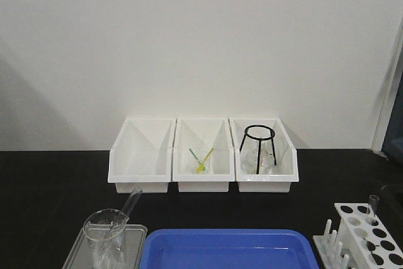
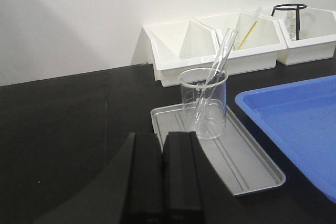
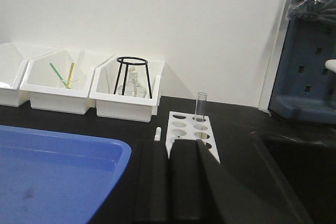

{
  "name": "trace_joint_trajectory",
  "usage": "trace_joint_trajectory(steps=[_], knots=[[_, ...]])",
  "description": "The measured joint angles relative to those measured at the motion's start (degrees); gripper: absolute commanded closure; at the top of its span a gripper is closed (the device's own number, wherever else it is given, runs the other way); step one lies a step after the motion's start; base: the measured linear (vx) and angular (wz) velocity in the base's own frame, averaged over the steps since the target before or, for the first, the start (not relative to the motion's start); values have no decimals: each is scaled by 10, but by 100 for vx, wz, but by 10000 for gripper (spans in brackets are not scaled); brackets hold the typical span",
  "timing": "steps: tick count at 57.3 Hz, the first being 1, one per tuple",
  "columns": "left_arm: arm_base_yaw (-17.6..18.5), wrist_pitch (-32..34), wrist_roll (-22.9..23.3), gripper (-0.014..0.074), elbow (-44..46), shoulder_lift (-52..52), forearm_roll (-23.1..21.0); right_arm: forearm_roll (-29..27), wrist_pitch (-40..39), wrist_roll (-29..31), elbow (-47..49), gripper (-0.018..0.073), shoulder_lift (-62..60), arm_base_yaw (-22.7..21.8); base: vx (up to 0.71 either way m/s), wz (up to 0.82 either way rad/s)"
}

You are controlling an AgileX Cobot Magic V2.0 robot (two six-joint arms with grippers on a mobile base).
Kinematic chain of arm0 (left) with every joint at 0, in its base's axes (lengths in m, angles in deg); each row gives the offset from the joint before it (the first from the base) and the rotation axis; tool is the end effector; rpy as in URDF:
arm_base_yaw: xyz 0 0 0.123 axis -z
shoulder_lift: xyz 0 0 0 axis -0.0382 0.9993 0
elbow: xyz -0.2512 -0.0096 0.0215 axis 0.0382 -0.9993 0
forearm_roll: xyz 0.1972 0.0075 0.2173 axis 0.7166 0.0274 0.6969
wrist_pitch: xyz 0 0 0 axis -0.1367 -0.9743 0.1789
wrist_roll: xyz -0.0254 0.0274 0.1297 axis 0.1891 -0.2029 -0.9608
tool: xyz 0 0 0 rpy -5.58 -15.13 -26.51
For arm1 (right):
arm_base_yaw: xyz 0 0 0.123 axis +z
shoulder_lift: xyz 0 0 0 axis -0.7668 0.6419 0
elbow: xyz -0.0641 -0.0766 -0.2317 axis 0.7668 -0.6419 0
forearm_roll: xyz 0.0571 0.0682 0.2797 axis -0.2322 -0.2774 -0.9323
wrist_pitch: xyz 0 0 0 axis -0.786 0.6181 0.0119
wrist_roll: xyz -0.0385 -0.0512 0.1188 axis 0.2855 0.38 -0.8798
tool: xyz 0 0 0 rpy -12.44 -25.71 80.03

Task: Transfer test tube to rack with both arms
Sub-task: 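Drive the base forward up to the bench with both arms stowed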

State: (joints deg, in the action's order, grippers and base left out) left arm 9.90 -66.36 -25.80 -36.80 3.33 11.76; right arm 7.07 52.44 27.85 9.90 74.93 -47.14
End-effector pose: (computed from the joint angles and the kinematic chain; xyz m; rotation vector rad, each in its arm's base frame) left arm 0.1740 -0.0246 0.1862 0.1568 1.6504 -0.0717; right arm 0.1762 0.0084 0.1987 -0.1377 1.5494 -0.0666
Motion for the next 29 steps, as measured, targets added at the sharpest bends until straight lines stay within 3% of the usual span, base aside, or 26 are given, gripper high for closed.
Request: trace_joint_trajectory(steps=[22,29], knots=[[0,1,0,603,0,0,0,0,-33,0,0,570,0,0,0,0],[0,36,1,603,0,0,0,0,-42,0,0,570,0,0,0,0]])
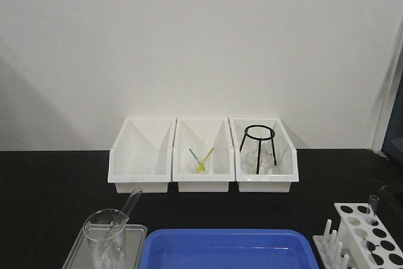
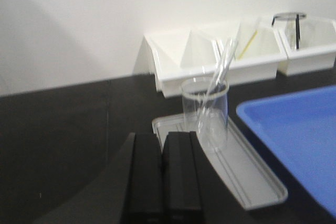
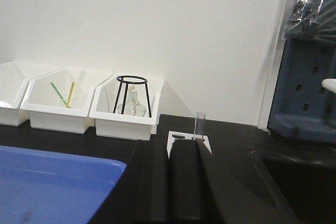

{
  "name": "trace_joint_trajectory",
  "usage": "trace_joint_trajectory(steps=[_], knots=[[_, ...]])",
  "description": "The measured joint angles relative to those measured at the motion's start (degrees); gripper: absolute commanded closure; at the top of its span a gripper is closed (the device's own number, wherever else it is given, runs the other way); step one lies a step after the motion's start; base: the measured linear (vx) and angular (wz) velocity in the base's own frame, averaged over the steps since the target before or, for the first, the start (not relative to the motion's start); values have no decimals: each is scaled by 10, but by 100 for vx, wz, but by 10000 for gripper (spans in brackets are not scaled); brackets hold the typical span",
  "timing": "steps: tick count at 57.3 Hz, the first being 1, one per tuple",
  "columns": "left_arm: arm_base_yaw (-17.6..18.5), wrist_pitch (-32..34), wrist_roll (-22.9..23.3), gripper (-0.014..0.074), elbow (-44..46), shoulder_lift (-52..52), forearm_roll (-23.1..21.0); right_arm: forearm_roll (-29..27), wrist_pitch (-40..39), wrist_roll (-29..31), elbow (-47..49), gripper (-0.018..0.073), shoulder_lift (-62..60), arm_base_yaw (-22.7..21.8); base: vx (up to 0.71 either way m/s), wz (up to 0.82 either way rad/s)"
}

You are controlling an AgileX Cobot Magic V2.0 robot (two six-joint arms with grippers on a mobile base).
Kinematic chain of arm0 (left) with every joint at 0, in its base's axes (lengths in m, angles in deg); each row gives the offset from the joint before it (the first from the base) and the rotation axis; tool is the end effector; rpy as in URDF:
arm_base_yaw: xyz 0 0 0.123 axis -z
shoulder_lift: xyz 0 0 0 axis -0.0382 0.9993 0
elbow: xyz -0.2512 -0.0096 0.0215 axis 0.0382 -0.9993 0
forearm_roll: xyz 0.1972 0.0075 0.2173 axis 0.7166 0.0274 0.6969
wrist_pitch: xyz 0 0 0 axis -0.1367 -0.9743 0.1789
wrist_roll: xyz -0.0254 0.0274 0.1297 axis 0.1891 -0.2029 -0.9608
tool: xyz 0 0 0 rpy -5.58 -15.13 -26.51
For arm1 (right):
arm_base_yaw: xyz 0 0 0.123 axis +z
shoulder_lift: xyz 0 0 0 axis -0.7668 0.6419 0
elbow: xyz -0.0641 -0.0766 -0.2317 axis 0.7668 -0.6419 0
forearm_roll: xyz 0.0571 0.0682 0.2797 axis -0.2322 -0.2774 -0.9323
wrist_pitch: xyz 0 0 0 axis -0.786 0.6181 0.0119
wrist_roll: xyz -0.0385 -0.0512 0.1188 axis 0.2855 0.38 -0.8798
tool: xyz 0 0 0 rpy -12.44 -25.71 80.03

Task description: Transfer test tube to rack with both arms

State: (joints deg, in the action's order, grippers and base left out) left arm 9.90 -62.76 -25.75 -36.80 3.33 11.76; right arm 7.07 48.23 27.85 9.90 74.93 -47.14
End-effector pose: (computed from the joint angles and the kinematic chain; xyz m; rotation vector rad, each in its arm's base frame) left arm 0.1745 -0.0242 0.1947 0.1479 1.5881 -0.0718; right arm 0.1756 0.0093 0.2085 -0.1364 1.4759 -0.0632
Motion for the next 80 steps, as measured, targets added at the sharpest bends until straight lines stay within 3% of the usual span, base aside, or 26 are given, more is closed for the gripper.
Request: trace_joint_trajectory(steps=[10,14,25,34,46,57,58,68,75,80], knots=[[0,101,35,603,10,0,0,-20,-74,-10,1,570,0,0,0,0],[0,120,63,603,43,0,0,-37,-61,-23,18,570,0,0,0,0],[0,70,78,603,229,31,40,-52,-1,-15,186,570,34,0,0,0],[0,54,72,603,356,169,60,-52,2,-11,315,570,160,0,0,0],[0,54,45,603,416,354,61,-52,-3,-11,390,570,330,0,0,0],[0,54,45,573,418,440,61,-52,-2,-11,392,548,415,0,0,0],[0,65,45,510,418,454,61,-52,1,-13,392,498,433,0,0,0],[0,82,45,332,418,456,61,-55,7,-13,392,307,436,0,0,0],[0,84,45,150,418,457,61,-52,13,-13,392,98,436,0,0,0],[0,84,44,67,418,458,61,-52,13,-13,392,-24,436,0,0,0]])
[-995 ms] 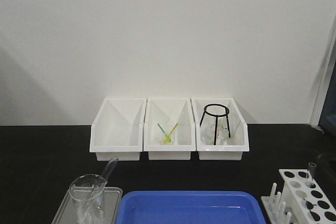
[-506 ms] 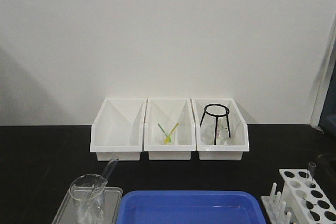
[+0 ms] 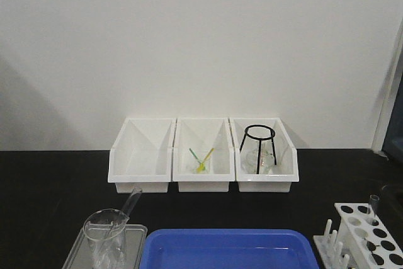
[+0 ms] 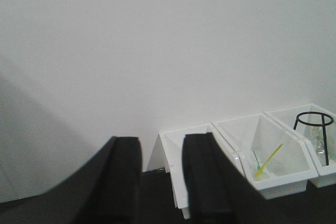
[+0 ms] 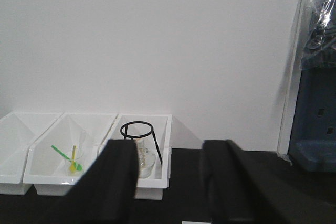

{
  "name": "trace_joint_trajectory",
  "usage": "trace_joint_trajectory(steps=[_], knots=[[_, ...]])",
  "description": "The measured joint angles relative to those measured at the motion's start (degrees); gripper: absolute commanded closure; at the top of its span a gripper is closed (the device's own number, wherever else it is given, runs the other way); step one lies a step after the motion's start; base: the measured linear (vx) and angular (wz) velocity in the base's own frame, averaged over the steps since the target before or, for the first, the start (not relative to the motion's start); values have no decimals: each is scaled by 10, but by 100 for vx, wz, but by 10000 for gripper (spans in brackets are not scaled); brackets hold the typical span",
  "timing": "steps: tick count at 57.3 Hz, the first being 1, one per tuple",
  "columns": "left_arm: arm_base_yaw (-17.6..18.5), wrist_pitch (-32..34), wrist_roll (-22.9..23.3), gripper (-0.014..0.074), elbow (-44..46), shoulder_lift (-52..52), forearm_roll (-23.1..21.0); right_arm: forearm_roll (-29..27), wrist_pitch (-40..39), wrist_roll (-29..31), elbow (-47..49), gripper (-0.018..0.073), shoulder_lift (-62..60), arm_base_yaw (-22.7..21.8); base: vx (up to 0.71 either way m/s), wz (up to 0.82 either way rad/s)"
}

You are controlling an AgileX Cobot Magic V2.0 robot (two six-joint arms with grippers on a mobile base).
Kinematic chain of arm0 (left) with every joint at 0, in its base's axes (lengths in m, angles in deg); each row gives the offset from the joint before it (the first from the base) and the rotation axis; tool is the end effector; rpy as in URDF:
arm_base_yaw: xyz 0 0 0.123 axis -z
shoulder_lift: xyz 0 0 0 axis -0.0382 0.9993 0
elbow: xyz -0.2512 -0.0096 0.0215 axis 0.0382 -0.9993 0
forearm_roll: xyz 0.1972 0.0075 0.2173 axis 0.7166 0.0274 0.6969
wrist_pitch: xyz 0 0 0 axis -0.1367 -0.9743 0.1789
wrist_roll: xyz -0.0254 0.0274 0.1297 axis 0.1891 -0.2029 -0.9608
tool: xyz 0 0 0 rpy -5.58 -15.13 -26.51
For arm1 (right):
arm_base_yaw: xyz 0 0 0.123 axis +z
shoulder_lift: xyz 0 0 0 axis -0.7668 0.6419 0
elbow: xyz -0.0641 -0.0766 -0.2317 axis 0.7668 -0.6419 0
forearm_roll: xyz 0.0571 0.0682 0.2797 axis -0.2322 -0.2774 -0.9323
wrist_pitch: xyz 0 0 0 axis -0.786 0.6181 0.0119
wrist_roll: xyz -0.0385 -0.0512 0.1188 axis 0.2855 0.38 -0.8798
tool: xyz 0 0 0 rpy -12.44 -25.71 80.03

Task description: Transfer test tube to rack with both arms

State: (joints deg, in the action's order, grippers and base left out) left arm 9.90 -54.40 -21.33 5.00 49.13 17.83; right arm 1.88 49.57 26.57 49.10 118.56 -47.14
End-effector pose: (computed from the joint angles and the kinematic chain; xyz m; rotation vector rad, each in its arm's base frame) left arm 0.2769 -0.0379 0.3526 0.1615 1.5102 -0.0496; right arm 0.2720 0.0139 0.3347 -0.0547 1.5816 0.0258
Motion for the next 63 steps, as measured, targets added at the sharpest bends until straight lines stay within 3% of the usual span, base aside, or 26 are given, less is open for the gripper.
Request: trace_joint_trajectory(steps=[5,13,21,30,35,48,63], knots=[[0,1,-1,16,0,0,0,-3,4,0,0,-107,0,0,0,0],[0,19,4,11,0,0,-1,-3,3,0,0,-132,0,0,0,0],[7,24,6,11,0,13,18,0,3,0,0,-108,0,0,0,0],[46,15,-4,11,-17,68,99,-3,4,0,0,-54,0,0,0,0],[71,11,-4,11,-34,120,122,-3,4,0,0,-18,0,0,0,0],[90,57,-4,11,-33,287,132,-3,4,0,0,55,0,0,0,0],[93,105,3,11,48,425,133,-3,4,0,0,64,0,0,0,0]])
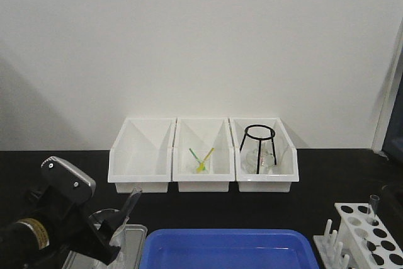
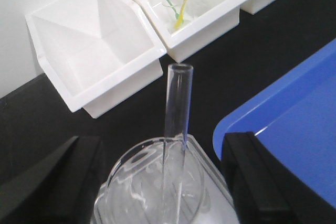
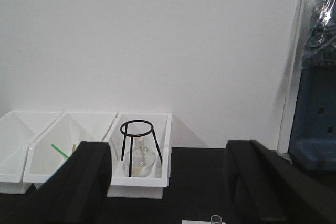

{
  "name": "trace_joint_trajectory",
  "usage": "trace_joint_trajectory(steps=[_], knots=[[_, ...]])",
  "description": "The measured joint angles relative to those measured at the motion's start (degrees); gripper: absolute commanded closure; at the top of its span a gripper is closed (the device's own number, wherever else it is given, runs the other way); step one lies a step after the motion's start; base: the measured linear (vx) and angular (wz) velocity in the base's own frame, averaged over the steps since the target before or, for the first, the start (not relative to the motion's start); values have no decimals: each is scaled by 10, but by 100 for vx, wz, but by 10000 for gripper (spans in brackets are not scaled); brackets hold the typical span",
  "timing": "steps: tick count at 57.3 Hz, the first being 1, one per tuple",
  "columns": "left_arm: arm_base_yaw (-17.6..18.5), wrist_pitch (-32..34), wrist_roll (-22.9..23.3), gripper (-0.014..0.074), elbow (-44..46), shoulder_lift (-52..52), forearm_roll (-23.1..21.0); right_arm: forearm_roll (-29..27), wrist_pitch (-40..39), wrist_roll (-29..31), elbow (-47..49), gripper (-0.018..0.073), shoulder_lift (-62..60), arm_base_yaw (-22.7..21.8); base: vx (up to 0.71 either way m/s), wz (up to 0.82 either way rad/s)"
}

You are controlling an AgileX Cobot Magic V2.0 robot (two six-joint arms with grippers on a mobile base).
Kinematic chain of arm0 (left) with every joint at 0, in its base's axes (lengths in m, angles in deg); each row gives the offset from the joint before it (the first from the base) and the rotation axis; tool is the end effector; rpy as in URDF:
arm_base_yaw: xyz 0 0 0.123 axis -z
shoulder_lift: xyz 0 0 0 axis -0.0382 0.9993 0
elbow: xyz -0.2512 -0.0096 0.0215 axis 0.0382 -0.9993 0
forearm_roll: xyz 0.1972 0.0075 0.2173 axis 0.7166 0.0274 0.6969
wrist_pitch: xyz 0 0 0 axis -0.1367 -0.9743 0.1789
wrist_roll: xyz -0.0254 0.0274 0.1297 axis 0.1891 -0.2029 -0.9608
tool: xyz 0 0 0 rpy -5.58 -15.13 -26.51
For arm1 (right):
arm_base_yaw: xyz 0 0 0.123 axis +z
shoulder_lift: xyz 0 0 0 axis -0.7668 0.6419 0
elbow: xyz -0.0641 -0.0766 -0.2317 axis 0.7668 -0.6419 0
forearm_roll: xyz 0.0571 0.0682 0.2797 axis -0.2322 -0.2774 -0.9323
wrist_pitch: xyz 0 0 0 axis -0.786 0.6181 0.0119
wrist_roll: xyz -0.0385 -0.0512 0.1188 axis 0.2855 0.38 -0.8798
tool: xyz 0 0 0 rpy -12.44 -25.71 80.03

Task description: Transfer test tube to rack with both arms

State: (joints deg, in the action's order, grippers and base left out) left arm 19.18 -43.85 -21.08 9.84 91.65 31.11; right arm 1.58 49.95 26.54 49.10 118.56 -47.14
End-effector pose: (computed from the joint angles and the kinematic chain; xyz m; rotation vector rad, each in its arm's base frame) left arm 0.3744 -0.1238 0.1529 0.6245 1.9013 -0.0678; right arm 0.2720 0.0139 0.3338 -0.0504 1.5885 0.0303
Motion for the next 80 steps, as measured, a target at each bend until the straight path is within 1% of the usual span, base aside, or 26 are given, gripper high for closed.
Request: trace_joint_trajectory(steps=[4,14,25,30,35,39,54,55,69,74,80], knots=[[5,1,7,11,23,23,0,0,0,0,0,64,0,0,0,0],[17,2,7,11,71,76,1,0,-4,0,0,64,0,0,0,0],[18,4,7,13,105,122,2,0,-22,0,0,64,0,0,0,0],[18,9,11,37,119,140,1,0,-23,0,0,64,0,0,0,0],[18,16,11,95,128,152,1,0,-23,0,0,64,0,0,0,0],[18,24,12,174,132,157,1,0,-23,0,0,64,0,0,0,0],[18,35,12,596,134,163,2,0,-23,0,0,64,0,0,0,0],[18,35,12,607,134,163,2,0,-23,0,0,64,0,0,0,0],[18,32,13,605,134,150,2,0,-26,0,0,64,0,0,0,0],[20,30,13,605,134,115,2,0,-36,0,0,64,0,0,0,0],[20,31,18,605,135,40,2,0,-56,0,0,64,0,0,0,0]])
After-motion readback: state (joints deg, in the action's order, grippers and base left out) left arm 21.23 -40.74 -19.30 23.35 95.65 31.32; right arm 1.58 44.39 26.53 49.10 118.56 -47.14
